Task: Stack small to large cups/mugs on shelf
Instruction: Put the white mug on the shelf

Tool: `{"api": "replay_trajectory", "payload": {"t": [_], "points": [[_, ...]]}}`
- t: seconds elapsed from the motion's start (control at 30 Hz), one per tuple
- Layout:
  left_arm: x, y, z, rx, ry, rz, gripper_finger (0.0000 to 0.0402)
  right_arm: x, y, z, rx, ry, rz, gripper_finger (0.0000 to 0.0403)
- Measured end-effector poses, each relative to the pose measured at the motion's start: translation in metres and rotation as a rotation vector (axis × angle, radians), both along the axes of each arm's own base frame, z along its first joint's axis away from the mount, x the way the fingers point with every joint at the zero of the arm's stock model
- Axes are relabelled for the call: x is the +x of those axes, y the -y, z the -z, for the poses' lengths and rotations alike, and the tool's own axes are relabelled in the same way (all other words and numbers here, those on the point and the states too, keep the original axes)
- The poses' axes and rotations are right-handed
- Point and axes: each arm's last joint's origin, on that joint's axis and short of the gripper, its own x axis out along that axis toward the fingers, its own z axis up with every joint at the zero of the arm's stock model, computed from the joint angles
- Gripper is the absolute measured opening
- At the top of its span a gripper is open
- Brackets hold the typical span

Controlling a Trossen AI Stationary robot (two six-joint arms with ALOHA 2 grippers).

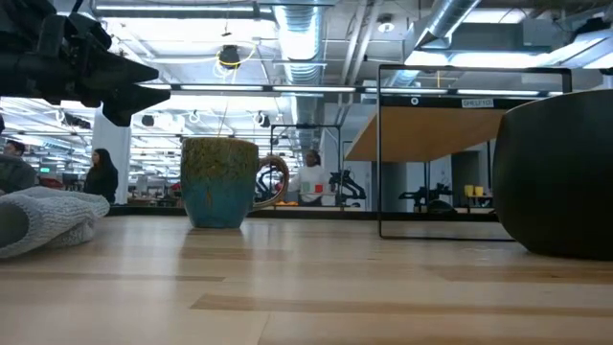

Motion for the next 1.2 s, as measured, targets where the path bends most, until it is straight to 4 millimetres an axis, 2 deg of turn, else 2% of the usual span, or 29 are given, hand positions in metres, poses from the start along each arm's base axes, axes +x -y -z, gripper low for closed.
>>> {"api": "replay_trajectory", "payload": {"t": [0.17,0.4,0.53,0.67,0.83,1.0,1.2], "points": [[0.000,0.000,0.000,0.000,0.000,0.000,0.0261,0.000,-0.002,-0.003,-0.021,-0.089,-0.083,0.0182],[0.000,0.000,0.000,0.000,-0.001,0.000,0.0261,0.018,0.003,-0.018,-0.019,-0.343,-0.111,0.0182],[0.000,0.000,0.000,0.000,-0.002,0.000,0.0261,0.031,0.009,-0.030,0.061,-0.531,-0.132,0.0182],[0.000,0.000,0.000,-0.001,-0.003,-0.003,0.0261,0.044,0.011,-0.038,0.122,-0.707,-0.241,0.0182],[0.000,-0.001,0.001,0.011,-0.008,-0.021,0.0261,0.054,0.011,-0.052,0.158,-0.807,-0.342,0.0182],[0.000,-0.001,0.001,0.015,-0.010,-0.023,0.0261,0.055,0.008,-0.062,0.250,-0.891,-0.348,0.0182],[0.000,-0.001,0.001,0.014,-0.010,-0.027,0.0261,0.054,0.007,-0.049,0.415,-1.107,-0.250,0.0182]]}}
